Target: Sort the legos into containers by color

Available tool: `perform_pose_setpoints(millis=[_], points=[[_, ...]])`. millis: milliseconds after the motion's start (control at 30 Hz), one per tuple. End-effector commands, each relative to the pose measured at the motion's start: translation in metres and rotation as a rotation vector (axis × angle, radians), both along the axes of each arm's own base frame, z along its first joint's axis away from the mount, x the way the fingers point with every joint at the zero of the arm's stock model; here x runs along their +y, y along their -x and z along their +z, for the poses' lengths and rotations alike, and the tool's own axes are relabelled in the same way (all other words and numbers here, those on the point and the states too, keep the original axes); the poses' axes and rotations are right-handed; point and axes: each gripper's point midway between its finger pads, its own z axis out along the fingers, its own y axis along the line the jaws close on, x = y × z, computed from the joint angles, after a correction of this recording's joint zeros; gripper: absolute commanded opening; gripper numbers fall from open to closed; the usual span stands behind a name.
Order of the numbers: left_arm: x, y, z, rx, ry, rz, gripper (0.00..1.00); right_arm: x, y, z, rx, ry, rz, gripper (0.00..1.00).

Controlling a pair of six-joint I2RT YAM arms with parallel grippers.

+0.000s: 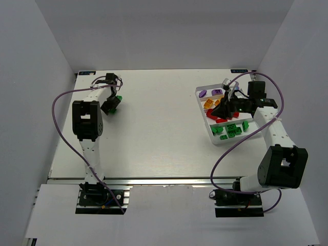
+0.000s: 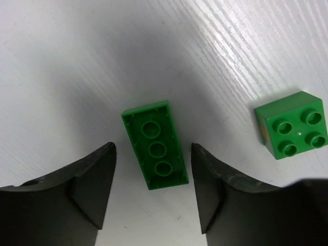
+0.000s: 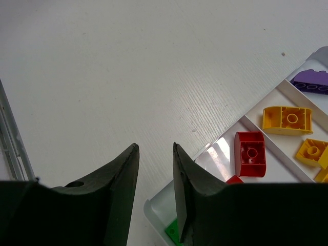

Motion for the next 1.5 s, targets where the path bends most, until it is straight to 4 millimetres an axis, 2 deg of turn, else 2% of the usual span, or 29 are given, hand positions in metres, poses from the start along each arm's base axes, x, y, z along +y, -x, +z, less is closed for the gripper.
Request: perform_pose_setpoints(millis=[0,67,100,200,300,433,467,500,533,567,600,667,700,733,767,800,833,867,933,967,1033,1067,1100,1233,1267,1300,1333,1400,1467], points=[[0.011,0.001,0.007,-0.011,-0.019,0.026,0.68,0.000,-0.004,0.011,-0.048,-0.004,-0.001,0.39],[0.013,0.001,0.006,-0.015,-0.019,0.032,0.62,0.000,-0.003,0.012,-0.048,-0.004,-0.002,0.39],[0.014,0.003,0.008,-0.016,-0.017,0.033,0.53,0.000,-0.004,0.012,-0.048,-0.004,-0.003,0.38],[0.012,0.002,0.012,-0.032,-0.008,0.019,0.40,-0.001,-0.003,0.014,-0.054,-0.003,-0.004,0.39],[0.008,0.001,0.026,-0.071,0.013,0.000,0.27,-0.002,-0.004,0.017,-0.064,-0.003,-0.009,0.39],[-0.020,0.008,0.043,-0.141,0.098,-0.091,0.13,-0.005,-0.004,0.024,-0.079,-0.003,-0.021,0.39],[-0.028,0.009,0.060,-0.183,0.112,-0.118,0.12,-0.005,-0.005,0.026,-0.083,-0.005,-0.027,0.38],[-0.048,0.005,0.069,-0.231,0.130,-0.185,0.12,-0.008,-0.005,0.027,-0.086,-0.005,-0.038,0.38],[-0.067,0.014,0.063,-0.224,0.174,-0.248,0.09,-0.009,-0.007,0.030,-0.086,-0.014,-0.052,0.38],[-0.084,0.015,0.081,-0.278,0.200,-0.310,0.09,-0.010,-0.008,0.031,-0.083,-0.015,-0.063,0.33],[-0.119,0.011,0.094,-0.341,0.223,-0.441,0.09,-0.013,-0.008,0.033,-0.079,-0.019,-0.082,0.31],[-0.166,0.029,0.105,-0.392,0.329,-0.612,0.09,-0.017,-0.011,0.037,-0.088,-0.023,-0.106,0.23],[-0.206,0.031,0.120,-0.478,0.404,-0.724,0.09,-0.021,-0.013,0.038,-0.093,-0.021,-0.126,0.20],[-0.228,0.036,0.128,-0.528,0.469,-0.795,0.05,-0.023,-0.013,0.039,-0.085,-0.026,-0.142,0.15],[-0.267,0.064,0.129,-0.529,0.611,-0.904,0.05,-0.028,-0.016,0.043,-0.102,-0.024,-0.166,0.12],[-0.290,0.063,0.147,-0.630,0.666,-0.979,0.05,-0.030,-0.017,0.044,-0.105,-0.026,-0.178,0.08],[-0.307,0.070,0.153,-0.664,0.701,-1.033,0.05,-0.033,-0.017,0.044,-0.092,-0.033,-0.199,0.02],[-0.339,0.086,0.158,-0.692,0.744,-1.137,0.05,-0.037,-0.019,0.048,-0.108,-0.034,-0.220,0.00],[-0.367,0.100,0.160,-0.705,0.780,-1.232,0.05,-0.041,-0.019,0.049,-0.106,-0.040,-0.238,0.00],[-0.394,0.113,0.174,-0.747,0.832,-1.314,0.06,-0.043,-0.018,0.051,-0.109,-0.040,-0.247,0.00],[-0.421,0.122,0.167,-0.746,0.880,-1.370,0.06,-0.046,-0.017,0.052,-0.115,-0.041,-0.255,0.00],[-0.443,0.132,0.181,-0.787,0.907,-1.425,0.07,-0.049,-0.016,0.055,-0.122,-0.043,-0.264,0.00],[-0.455,0.132,0.168,-0.763,0.912,-1.437,0.07,-0.051,-0.016,0.055,-0.124,-0.044,-0.270,0.00],[-0.507,0.144,0.163,-0.746,0.970,-1.503,0.09,-0.060,-0.014,0.059,-0.126,-0.058,-0.298,0.00],[-0.514,0.146,0.158,-0.730,0.977,-1.512,0.10,-0.061,-0.014,0.060,-0.128,-0.059,-0.301,0.00],[-0.525,0.143,0.168,-0.756,0.980,-1.523,0.10,-0.062,-0.014,0.060,-0.127,-0.060,-0.305,0.00],[-0.534,0.148,0.154,-0.719,0.990,-1.528,0.10,-0.064,-0.014,0.060,-0.128,-0.061,-0.309,0.00],[-0.547,0.147,0.157,-0.729,0.999,-1.533,0.11,-0.067,-0.013,0.060,-0.130,-0.062,-0.319,0.00],[-0.558,0.153,0.145,-0.702,1.011,-1.534,0.11,-0.070,-0.013,0.059,-0.130,-0.064,-0.326,0.00]])
